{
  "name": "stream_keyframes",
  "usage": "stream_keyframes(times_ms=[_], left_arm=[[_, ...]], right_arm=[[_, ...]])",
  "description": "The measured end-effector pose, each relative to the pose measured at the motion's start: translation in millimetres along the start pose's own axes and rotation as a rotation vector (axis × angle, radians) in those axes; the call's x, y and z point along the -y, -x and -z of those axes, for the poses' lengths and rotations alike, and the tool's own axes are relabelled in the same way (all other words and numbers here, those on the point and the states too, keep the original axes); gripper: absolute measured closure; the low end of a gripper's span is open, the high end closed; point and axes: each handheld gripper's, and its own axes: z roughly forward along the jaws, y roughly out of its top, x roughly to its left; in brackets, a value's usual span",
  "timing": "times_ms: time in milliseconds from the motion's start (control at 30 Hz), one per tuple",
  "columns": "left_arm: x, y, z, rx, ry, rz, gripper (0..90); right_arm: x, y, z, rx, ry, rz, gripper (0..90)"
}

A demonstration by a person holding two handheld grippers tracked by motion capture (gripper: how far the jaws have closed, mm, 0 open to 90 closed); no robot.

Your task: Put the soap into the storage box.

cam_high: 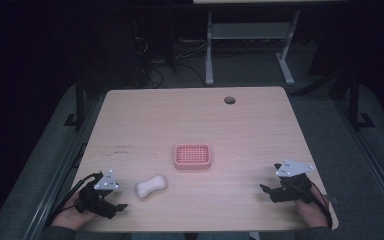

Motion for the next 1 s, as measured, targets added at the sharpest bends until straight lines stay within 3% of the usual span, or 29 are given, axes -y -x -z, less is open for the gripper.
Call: stream_keyframes(times_ms=[1000], left_arm=[[-21.1, 4.6, -3.8, 0.035, 0.018, -0.036, 21.3]], right_arm=[[-0.9, -0.1, -2.7, -0.002, -0.012, 0.007, 13.8]])
